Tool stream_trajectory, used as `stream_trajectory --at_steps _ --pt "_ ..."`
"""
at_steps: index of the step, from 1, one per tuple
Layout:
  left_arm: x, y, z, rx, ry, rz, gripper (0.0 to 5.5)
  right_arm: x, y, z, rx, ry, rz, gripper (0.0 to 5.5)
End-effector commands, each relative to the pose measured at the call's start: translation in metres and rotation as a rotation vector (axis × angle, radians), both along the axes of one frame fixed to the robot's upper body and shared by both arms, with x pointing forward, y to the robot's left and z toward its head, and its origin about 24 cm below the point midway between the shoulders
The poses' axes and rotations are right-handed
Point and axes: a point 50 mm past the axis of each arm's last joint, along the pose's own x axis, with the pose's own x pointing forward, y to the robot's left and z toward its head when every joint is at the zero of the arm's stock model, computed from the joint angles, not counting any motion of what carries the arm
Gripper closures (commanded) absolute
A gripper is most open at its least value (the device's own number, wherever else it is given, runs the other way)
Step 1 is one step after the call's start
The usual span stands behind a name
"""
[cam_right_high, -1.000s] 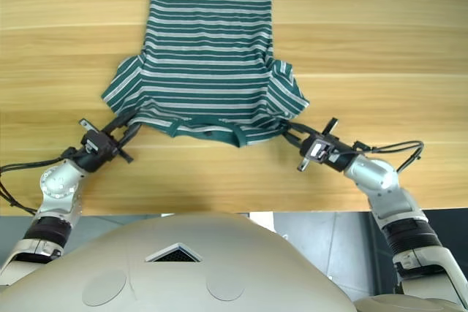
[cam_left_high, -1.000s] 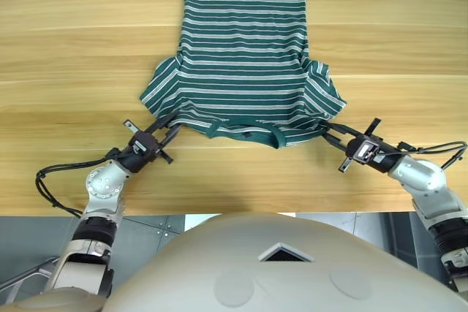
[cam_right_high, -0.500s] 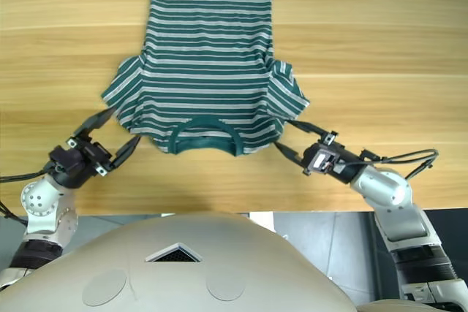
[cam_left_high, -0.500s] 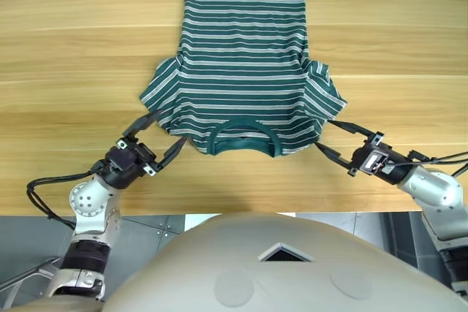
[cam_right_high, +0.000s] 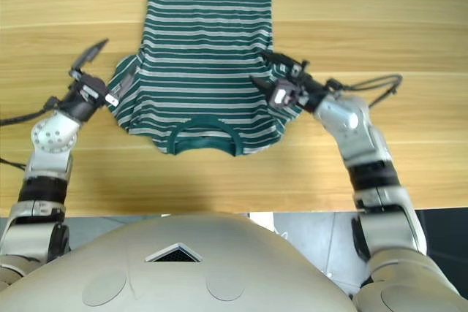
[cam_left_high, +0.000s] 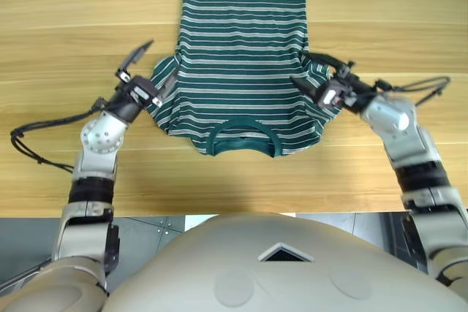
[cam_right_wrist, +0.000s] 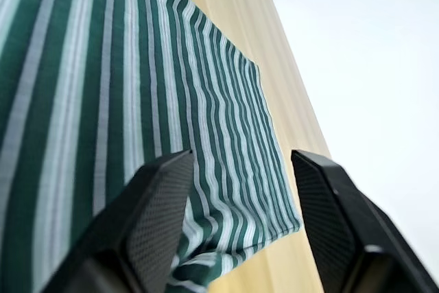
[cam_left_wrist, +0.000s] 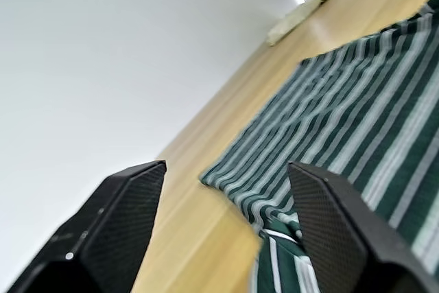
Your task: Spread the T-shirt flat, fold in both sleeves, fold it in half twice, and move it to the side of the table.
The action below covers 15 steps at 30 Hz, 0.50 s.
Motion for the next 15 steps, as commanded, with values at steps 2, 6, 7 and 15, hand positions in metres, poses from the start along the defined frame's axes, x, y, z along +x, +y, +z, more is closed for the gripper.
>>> stream_trajectory --at_steps 2,6,7,15 --pt "0.016 -0.016 0.018 -0.183 -0.147 0.041 2.21 0.055 0.042 -0.013 -0.189 -0.025 -0.075 2.88" --pt "0.013 -0.024 0.019 -0.157 -0.157 -0.004 2.21 0.054 0.046 -0.038 -0.323 0.057 -0.082 2.88" --pt "0.013 -0.026 0.019 -0.155 -0.157 -0.014 2.21 0.054 0.043 -0.042 -0.338 0.076 -0.098 2.88" --pt "0.013 -0.035 0.014 -0.134 -0.145 -0.038 2.21 0.076 0.041 -0.025 -0.349 0.031 -0.299 2.88"
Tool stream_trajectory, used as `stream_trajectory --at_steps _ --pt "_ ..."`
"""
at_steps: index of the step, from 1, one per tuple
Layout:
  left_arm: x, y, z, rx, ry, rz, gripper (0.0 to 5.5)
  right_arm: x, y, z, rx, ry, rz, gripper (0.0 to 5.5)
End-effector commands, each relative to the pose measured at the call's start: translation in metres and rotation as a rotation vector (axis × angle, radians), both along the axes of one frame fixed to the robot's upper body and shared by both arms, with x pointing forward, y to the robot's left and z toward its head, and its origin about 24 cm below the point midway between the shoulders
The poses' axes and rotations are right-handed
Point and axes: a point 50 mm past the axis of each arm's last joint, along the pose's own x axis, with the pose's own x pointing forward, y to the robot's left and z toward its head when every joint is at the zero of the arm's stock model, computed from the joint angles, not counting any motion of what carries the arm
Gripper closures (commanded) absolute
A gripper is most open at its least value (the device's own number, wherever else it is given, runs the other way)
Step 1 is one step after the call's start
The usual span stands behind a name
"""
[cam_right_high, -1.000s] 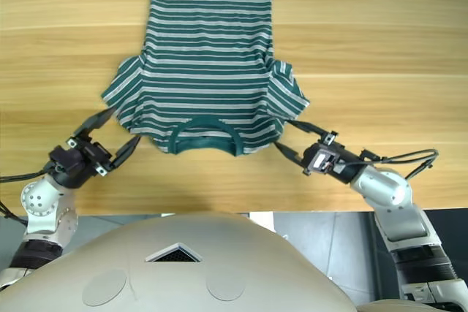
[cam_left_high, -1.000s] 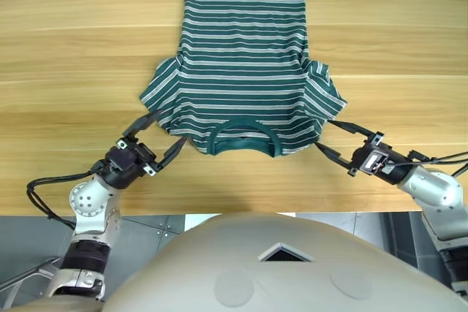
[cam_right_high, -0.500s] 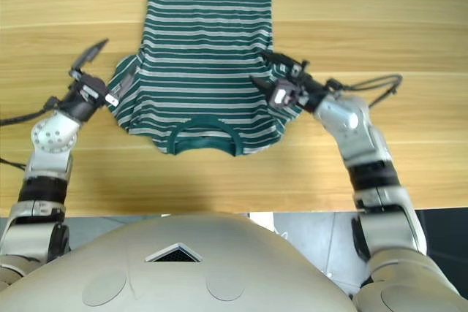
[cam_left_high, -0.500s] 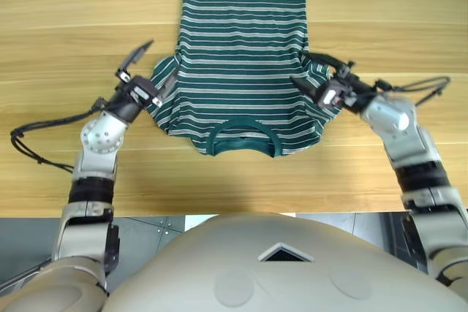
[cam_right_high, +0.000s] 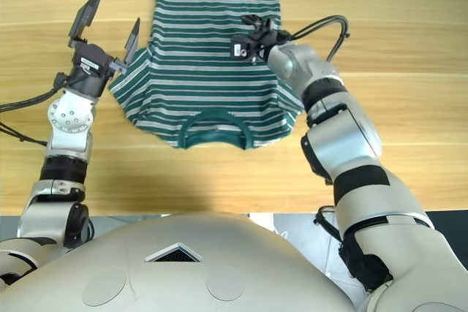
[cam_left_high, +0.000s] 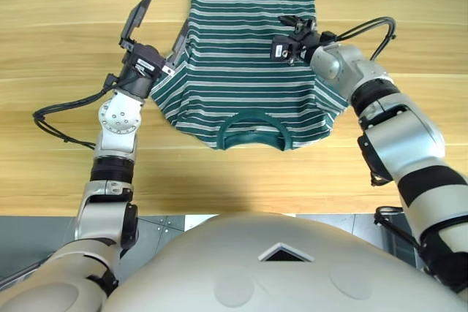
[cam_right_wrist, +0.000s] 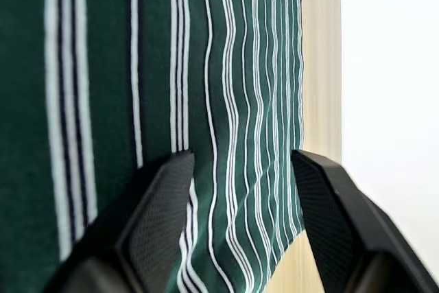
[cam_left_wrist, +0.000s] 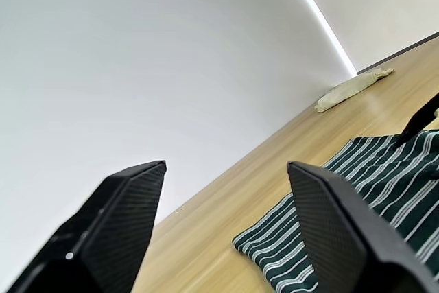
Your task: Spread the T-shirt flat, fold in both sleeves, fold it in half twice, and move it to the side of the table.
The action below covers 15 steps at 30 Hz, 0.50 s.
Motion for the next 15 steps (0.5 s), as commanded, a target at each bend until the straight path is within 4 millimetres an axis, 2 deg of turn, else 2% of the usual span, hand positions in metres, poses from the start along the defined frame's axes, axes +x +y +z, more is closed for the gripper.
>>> stream_trajectory --at_steps 1,3,5,8,10,12,13,15 --pt "0.001 0.0 -0.002 0.033 0.003 0.007 2.21 0.009 0.004 0.007 -0.002 -0.041 -0.091 2.88" --pt "0.001 0.001 -0.006 0.043 0.022 0.017 2.21 0.011 0.01 0.009 0.02 -0.062 -0.103 2.88" --pt "-0.002 0.0 -0.02 0.123 0.073 0.009 2.21 0.009 0.022 0.013 0.102 -0.107 -0.063 2.88" --pt "-0.005 0.004 -0.048 0.318 0.172 0.03 2.21 0.002 0.038 0.039 0.431 -0.289 0.077 2.88" --pt "-0.005 0.01 -0.059 0.405 0.202 0.066 2.21 -0.012 0.032 0.058 0.62 -0.424 0.181 2.88" --pt "-0.005 0.02 -0.066 0.478 0.215 0.133 2.21 -0.037 0.023 0.068 0.755 -0.505 0.276 2.88" --pt "-0.005 0.027 -0.066 0.499 0.212 0.167 2.21 -0.047 0.02 0.071 0.786 -0.527 0.305 2.88" --pt "-0.011 0.056 -0.053 0.521 0.148 0.318 2.21 -0.069 0.006 0.073 0.796 -0.546 0.312 2.88"
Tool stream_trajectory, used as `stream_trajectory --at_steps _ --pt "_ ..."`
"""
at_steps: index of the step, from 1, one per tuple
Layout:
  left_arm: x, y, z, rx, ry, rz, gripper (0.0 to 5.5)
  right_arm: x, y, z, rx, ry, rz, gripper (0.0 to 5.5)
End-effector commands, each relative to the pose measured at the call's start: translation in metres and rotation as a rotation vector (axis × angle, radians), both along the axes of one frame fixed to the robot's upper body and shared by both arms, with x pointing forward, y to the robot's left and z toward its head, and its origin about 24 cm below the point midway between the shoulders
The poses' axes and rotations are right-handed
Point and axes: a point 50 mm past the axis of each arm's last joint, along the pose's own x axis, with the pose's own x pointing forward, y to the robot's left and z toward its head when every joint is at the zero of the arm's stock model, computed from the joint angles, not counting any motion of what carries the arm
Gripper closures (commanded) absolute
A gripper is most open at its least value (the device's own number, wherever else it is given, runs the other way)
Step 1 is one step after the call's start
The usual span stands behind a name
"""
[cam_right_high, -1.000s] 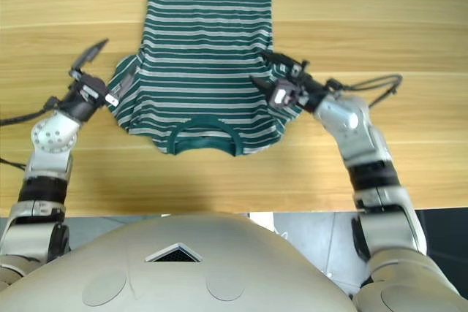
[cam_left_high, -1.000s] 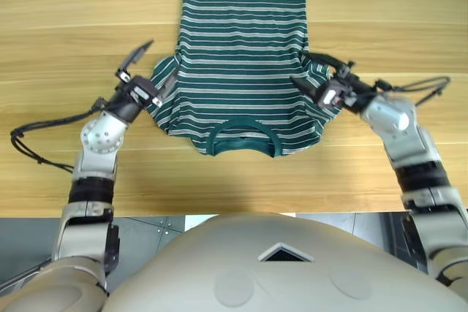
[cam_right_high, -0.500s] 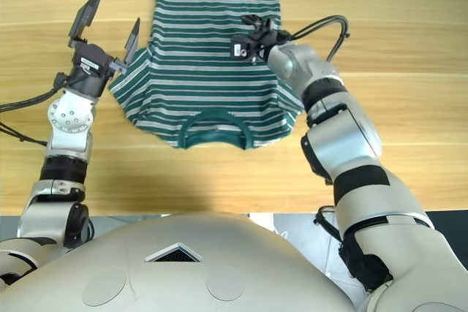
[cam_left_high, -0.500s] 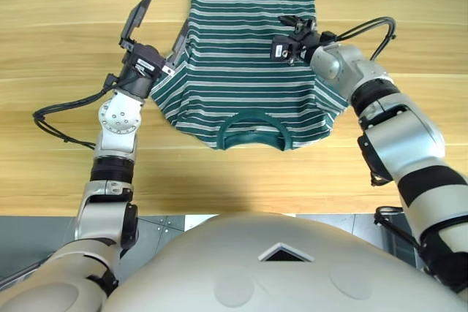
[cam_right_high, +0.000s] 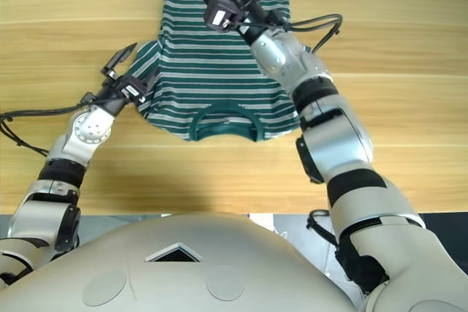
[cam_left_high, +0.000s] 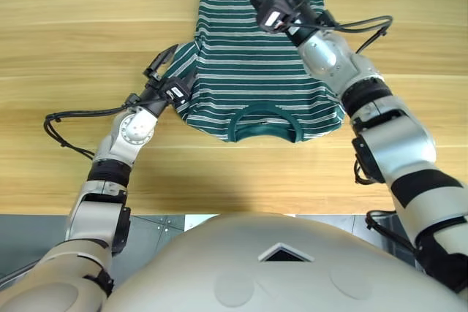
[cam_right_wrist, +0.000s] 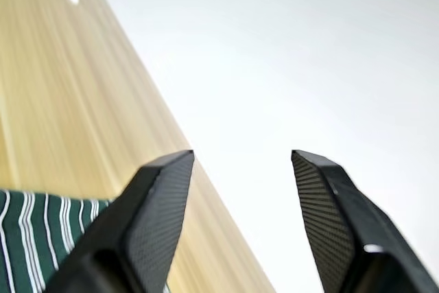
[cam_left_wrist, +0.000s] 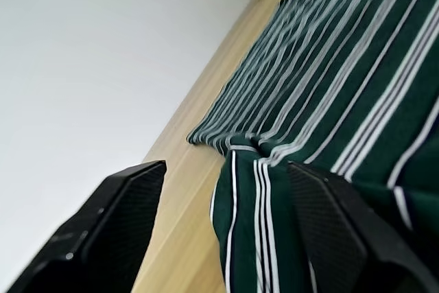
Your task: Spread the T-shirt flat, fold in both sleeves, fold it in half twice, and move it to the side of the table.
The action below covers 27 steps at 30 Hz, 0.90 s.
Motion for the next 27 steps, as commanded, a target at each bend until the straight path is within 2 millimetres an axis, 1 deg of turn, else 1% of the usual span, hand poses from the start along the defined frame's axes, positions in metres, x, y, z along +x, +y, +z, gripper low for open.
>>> stream_trajectory --at_steps 1,3,4,6,8,11,12,15,17,19,21,23,27 --pt "-0.008 0.052 0.023 0.118 -0.161 0.228 2.21 -0.043 -0.034 0.003 0.058 -0.038 0.012 2.88" --pt "-0.023 0.068 0.041 0.156 -0.268 0.316 2.21 -0.05 -0.048 0.002 0.042 -0.007 -0.035 2.88" --pt "-0.03 0.072 0.047 0.178 -0.3 0.338 2.21 -0.05 -0.054 0.002 0.038 0.011 -0.064 2.88" --pt "-0.046 0.072 0.058 0.214 -0.337 0.337 2.21 -0.044 -0.068 0.001 0.018 0.037 -0.136 2.88" --pt "-0.057 0.062 0.063 0.239 -0.313 0.264 2.21 -0.038 -0.074 0.001 -0.006 0.05 -0.177 2.88" --pt "-0.074 0.042 0.058 0.257 -0.207 0.1 2.21 -0.033 -0.073 0.004 -0.033 0.045 -0.187 2.88" --pt "-0.079 0.04 0.054 0.278 -0.162 0.075 2.21 -0.033 -0.072 0.004 -0.039 0.045 -0.181 2.88" --pt "-0.092 0.054 0.033 0.458 0.014 0.058 2.21 -0.032 -0.073 0.007 -0.073 0.038 -0.169 2.88" --pt "-0.097 0.056 0.026 0.537 0.093 0.015 2.21 -0.031 -0.079 0.013 -0.085 0.021 -0.189 2.88" --pt "-0.098 0.054 0.024 0.59 0.146 -0.053 2.21 -0.029 -0.084 0.019 -0.093 0.0 -0.21 2.88" --pt "-0.09 0.061 0.023 0.686 0.181 -0.054 2.21 -0.029 -0.088 0.023 -0.093 -0.014 -0.223 2.88" --pt "-0.082 0.064 0.02 0.734 0.189 -0.052 2.21 -0.029 -0.09 0.023 -0.093 -0.014 -0.234 2.88" --pt "-0.062 0.05 0.016 0.754 0.135 -0.11 2.21 -0.031 -0.093 0.019 -0.089 -0.002 -0.251 2.88"
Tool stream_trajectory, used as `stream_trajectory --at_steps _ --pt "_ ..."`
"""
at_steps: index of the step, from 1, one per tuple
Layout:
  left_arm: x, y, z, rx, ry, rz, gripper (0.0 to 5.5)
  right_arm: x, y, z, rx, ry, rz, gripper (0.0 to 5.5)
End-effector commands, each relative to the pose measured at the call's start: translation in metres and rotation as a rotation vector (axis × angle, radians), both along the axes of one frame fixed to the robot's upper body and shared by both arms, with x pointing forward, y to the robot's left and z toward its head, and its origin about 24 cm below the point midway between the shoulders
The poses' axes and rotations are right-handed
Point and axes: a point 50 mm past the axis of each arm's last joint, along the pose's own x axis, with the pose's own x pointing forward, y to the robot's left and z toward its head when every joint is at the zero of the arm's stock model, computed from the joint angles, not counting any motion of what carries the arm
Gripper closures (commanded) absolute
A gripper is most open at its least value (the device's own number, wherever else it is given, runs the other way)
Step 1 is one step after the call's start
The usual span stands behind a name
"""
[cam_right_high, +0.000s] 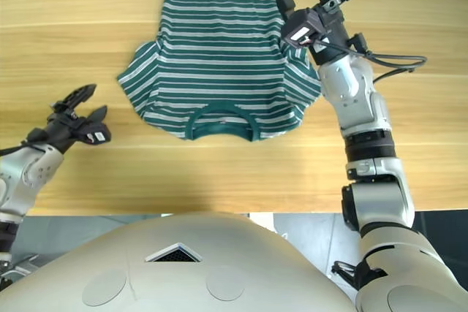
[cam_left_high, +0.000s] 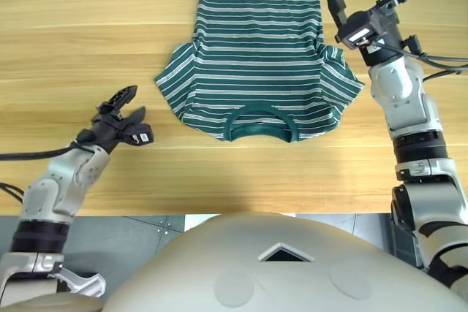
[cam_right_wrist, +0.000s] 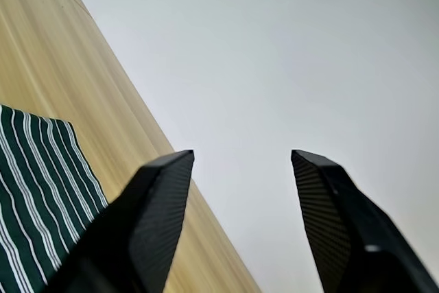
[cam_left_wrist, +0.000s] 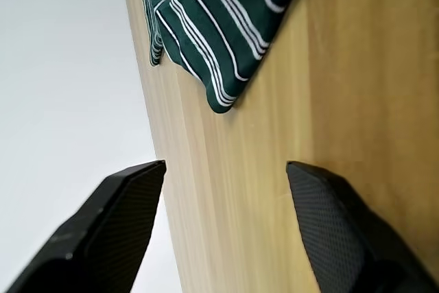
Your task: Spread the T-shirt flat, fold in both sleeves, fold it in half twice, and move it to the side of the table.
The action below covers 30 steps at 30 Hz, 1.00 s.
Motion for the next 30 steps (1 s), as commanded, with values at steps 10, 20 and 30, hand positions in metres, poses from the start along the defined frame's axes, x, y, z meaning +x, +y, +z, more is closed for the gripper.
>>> stream_trajectory --at_steps 10,20,30 --pt "0.026 -0.014 -0.023 0.099 0.071 -0.119 2.21 0.0 -0.005 -0.002 0.015 -0.004 -0.043 2.88" --pt "0.037 -0.022 -0.031 0.102 0.09 -0.179 2.21 0.001 -0.009 -0.006 0.04 0.004 -0.065 2.88" --pt "0.024 -0.027 -0.045 0.105 0.181 -0.227 3.91 0.002 -0.011 -0.006 0.054 0.012 -0.072 2.88"
